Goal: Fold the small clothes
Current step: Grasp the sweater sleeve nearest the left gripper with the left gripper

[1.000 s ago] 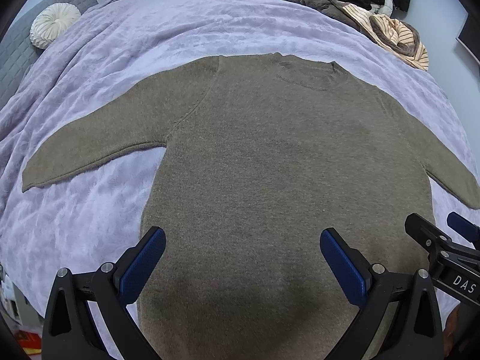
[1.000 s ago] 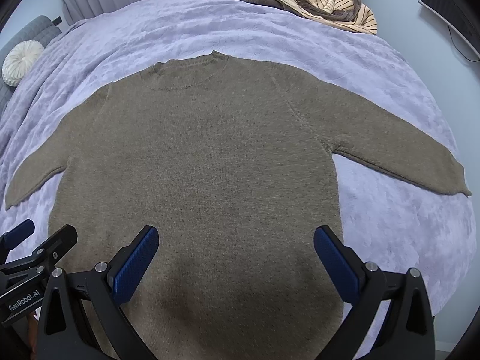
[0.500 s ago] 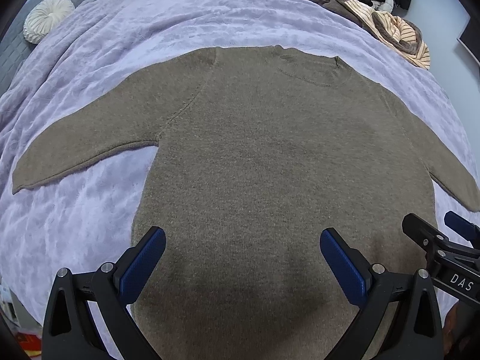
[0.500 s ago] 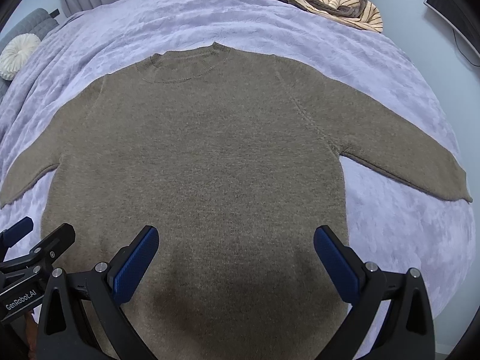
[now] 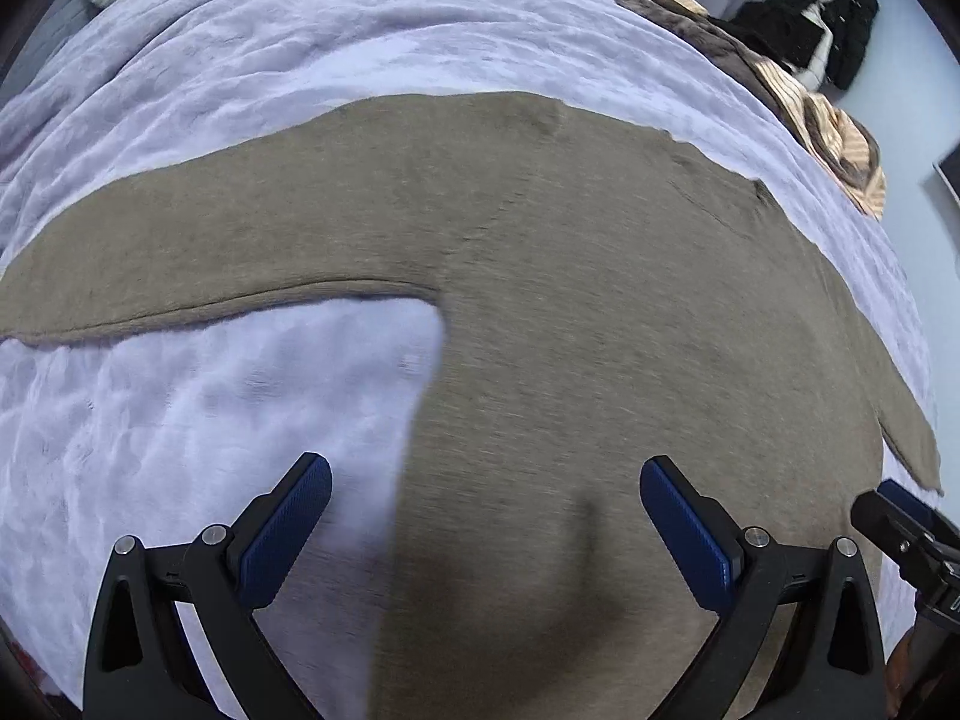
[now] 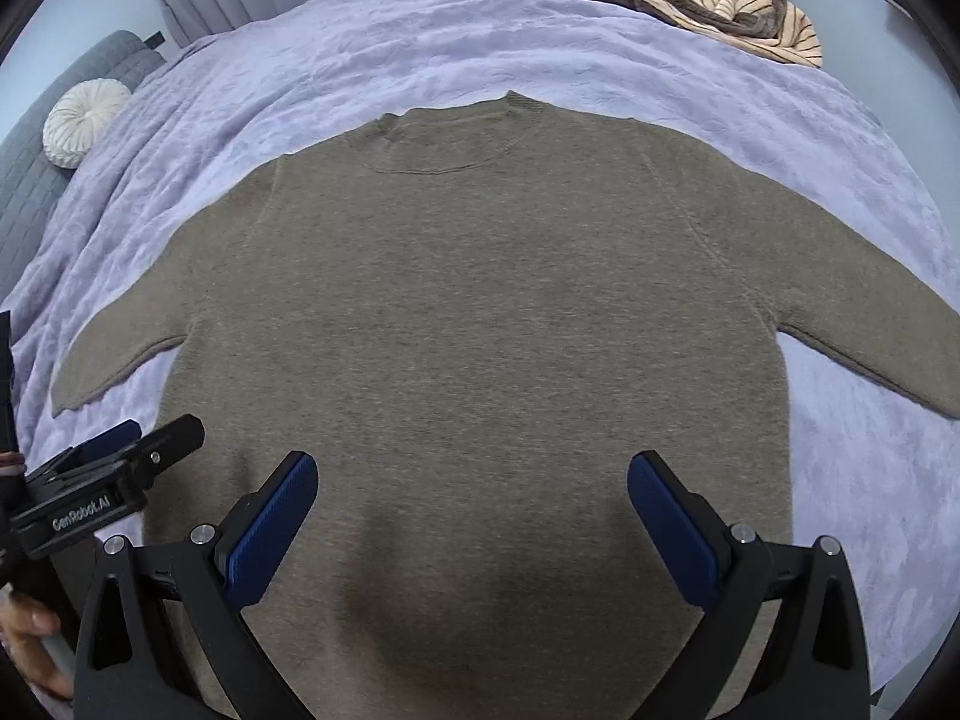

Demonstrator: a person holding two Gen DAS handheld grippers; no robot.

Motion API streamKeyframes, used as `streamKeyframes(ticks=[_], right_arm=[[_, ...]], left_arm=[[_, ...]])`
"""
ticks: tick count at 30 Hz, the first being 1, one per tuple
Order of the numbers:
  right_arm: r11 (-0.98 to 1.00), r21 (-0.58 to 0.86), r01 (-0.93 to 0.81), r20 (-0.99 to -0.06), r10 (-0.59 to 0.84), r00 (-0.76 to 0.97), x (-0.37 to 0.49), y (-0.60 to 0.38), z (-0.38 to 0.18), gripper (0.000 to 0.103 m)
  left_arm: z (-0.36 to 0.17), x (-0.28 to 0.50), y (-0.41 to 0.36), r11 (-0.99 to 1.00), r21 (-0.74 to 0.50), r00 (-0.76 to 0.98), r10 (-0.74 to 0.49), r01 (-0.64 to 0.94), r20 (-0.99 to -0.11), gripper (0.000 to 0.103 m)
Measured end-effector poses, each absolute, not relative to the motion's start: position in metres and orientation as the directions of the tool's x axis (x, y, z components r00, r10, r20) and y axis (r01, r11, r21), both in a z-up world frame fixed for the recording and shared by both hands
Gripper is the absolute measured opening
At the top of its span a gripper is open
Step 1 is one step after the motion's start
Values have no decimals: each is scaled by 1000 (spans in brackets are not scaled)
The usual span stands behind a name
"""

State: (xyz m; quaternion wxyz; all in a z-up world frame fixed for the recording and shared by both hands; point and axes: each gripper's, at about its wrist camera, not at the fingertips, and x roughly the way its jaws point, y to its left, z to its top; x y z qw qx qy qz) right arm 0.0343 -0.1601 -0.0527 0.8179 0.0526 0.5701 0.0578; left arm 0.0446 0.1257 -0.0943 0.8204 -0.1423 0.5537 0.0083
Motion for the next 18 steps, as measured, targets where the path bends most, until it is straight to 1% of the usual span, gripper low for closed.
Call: streamKeyframes(ticks=[3,6,8,11,13,14,15,16,17,18], right_arm=[[981,186,-61,-923,196,331,36,-143,-60,103],[974,204,-99,-922,225,316,36,-123,-67,103],[972,201,-121,-924,230,305,36,-112,-71,103],[970,195,-146,-931,230,282,38,-98,-78,103],[969,191,-154,-935,228,272,37,-93,-81,103],[969,189,-157,-936,226,270,37,-91,-81,103],[969,189,-159,-936,227,269,36,-90,-81,103],[969,188,-161,-936,226,269,35,-90,-81,103],[969,187,-164,-937,226,268,35,-91,-81,103],[968,188,-165,-936,227,269,35,-92,-80,103]], left_arm=[[-107,40,187,922,-258,418,-122,-288,-900,103],[-119,32,250,862,-277,453,-63,-425,-889,103],[-127,29,286,807,-319,481,-50,-497,-875,103],[-137,34,321,748,-384,530,-51,-542,-847,103],[-136,42,331,738,-397,563,-29,-545,-826,103],[-134,46,335,740,-395,579,-9,-544,-815,94],[-132,49,336,749,-379,590,19,-543,-807,68],[-132,54,337,758,-359,585,36,-544,-810,50],[-133,61,340,759,-355,579,35,-546,-814,20],[-133,62,343,750,-383,598,20,-539,-801,11]])
